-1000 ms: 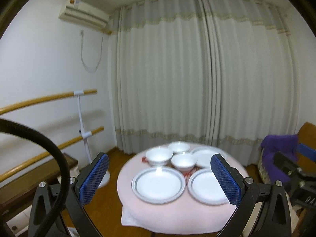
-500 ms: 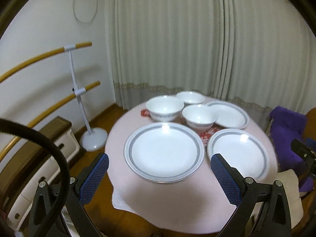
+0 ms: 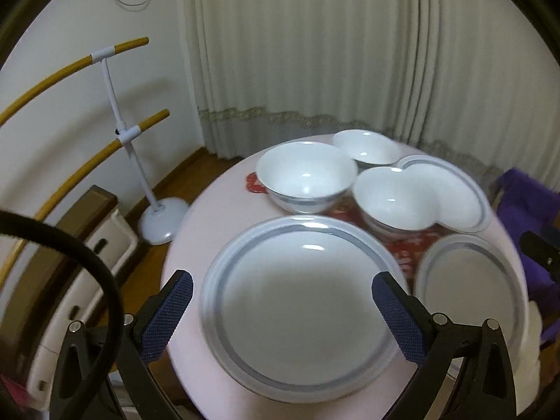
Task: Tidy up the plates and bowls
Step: 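Move the left tool toward one grey-rimmed plate while the right tool approaches another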
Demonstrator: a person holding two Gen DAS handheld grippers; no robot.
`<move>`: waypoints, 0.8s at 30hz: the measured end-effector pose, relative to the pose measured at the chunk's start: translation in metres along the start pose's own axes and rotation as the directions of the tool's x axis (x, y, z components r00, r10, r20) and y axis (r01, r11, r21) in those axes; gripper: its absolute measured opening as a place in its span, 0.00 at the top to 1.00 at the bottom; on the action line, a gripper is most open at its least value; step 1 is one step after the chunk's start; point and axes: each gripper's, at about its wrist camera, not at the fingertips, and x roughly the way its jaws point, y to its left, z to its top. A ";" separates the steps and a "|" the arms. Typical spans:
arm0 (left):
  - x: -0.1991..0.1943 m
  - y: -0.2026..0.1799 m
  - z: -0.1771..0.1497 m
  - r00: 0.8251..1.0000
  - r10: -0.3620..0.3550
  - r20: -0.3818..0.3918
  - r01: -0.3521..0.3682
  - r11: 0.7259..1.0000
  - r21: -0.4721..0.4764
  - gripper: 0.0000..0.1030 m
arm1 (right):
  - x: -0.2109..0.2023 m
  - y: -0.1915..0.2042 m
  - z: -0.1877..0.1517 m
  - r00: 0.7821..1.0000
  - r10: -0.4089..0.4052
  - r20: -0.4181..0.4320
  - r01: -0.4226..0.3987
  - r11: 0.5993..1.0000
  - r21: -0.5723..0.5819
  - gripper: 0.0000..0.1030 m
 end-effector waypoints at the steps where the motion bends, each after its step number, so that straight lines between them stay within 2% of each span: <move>1: 0.001 0.001 0.007 1.000 0.001 -0.021 -0.001 1.000 -0.003 0.01 | 0.006 0.001 0.007 0.999 0.011 -0.031 -0.011 1.000 -0.008 0.00; 5: 0.001 -0.011 0.028 0.991 -0.078 -0.106 0.075 0.997 -0.026 0.01 | 0.018 0.002 0.032 0.990 0.017 -0.139 -0.021 0.999 -0.027 0.00; 9: 0.009 -0.026 0.037 0.964 -0.169 -0.203 0.162 0.985 -0.052 0.01 | 0.019 -0.007 0.044 0.971 0.020 -0.236 -0.030 0.999 -0.040 0.00; 12: 0.012 -0.041 0.038 0.948 -0.224 -0.227 0.209 0.974 -0.088 0.01 | 0.021 -0.020 0.041 0.955 0.064 -0.289 -0.072 0.997 -0.020 0.01; 16: 0.013 -0.058 0.030 0.947 -0.215 -0.240 0.192 0.975 -0.113 0.01 | 0.027 -0.042 0.032 0.928 0.117 -0.353 -0.139 0.990 -0.038 0.04; 18: 0.018 -0.065 0.025 0.957 -0.175 -0.229 0.144 0.979 -0.147 0.02 | 0.033 -0.052 0.029 0.914 0.136 -0.381 -0.171 0.984 -0.059 0.06; 22: 0.032 -0.077 0.000 0.944 -0.194 -0.267 0.119 0.955 -0.272 0.02 | 0.048 -0.070 0.019 0.876 0.200 -0.440 -0.255 0.965 -0.068 0.09; 24: 0.032 -0.085 -0.009 0.943 -0.164 -0.288 0.081 0.957 -0.280 0.02 | 0.056 -0.080 0.014 0.855 0.224 -0.467 -0.292 0.953 -0.078 0.11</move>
